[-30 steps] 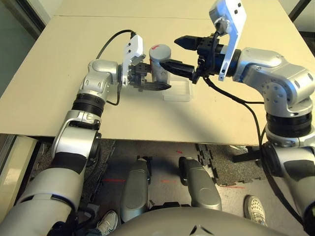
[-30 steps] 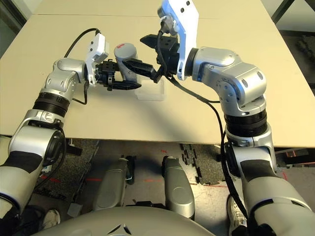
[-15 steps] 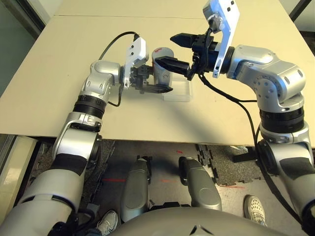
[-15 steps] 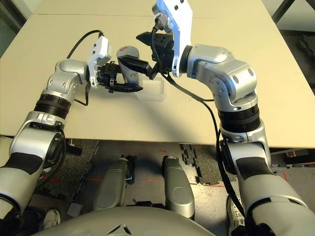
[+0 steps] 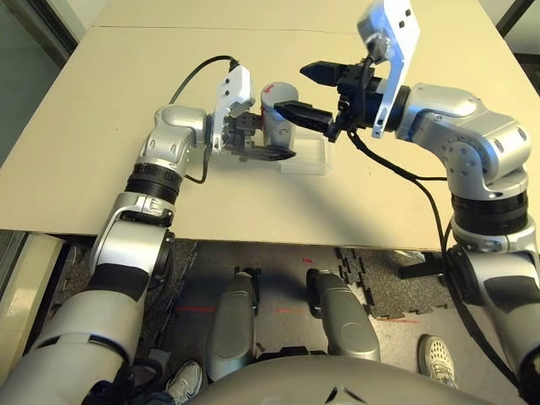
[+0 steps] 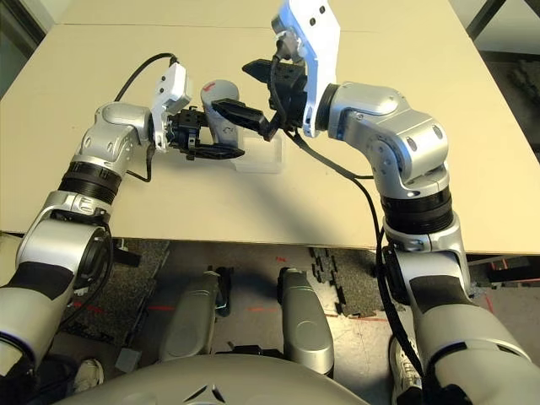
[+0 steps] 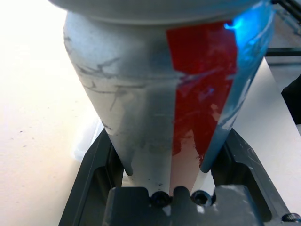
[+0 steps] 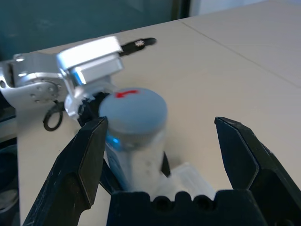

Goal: Pour the medicine from the bottle into the box.

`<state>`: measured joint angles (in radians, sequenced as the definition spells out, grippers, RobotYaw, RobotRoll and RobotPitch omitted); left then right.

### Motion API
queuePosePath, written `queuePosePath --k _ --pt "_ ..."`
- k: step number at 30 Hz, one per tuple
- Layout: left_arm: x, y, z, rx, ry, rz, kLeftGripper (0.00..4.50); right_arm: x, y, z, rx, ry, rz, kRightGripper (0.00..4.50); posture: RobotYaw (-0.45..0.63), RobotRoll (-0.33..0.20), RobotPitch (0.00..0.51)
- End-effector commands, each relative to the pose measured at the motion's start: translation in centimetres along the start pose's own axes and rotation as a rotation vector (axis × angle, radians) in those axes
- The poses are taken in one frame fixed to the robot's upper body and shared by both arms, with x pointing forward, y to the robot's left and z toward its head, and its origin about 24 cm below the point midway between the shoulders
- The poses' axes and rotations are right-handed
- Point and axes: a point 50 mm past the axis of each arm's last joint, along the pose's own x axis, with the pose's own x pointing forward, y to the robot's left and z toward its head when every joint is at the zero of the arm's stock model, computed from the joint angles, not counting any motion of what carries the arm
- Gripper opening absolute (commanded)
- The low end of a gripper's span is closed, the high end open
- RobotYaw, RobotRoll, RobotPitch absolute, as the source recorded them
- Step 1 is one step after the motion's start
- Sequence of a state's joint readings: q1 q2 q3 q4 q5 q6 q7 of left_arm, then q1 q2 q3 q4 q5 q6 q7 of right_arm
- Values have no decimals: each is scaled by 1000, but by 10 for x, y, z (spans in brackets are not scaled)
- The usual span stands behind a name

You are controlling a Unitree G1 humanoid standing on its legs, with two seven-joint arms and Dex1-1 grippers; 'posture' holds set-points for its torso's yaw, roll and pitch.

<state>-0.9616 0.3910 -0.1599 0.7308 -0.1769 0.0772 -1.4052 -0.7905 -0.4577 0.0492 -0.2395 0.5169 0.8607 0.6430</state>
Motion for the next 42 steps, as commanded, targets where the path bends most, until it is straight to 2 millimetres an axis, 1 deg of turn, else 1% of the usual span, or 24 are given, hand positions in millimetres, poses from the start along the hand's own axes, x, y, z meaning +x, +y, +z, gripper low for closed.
queuePosePath --k 1,6,9,16,22,31,42 --pt "0 2 5 26 -1 -7 2711 -11 -7 -8 13 34 -51 4500 -84 0 175" --pt "-2 2 4 27 0 -2 2711 -18 -11 -6 7 38 -69 4500 -82 0 175" --pt "-2 2 3 25 2 0 2711 -18 -5 -3 8 35 -26 4500 -80 0 172" --pt "-3 2 3 28 3 2 2711 -7 14 6 31 18 108 4500 -79 0 166" --pt "-1 1 3 29 2 -8 2711 6 21 9 22 20 160 4500 -73 0 165" --pt "2 -3 2 31 -1 -29 2711 22 20 8 3 32 165 4500 -61 0 169" --pt "3 -8 3 34 -1 -41 2711 29 17 10 -8 15 149 4500 -50 0 174"
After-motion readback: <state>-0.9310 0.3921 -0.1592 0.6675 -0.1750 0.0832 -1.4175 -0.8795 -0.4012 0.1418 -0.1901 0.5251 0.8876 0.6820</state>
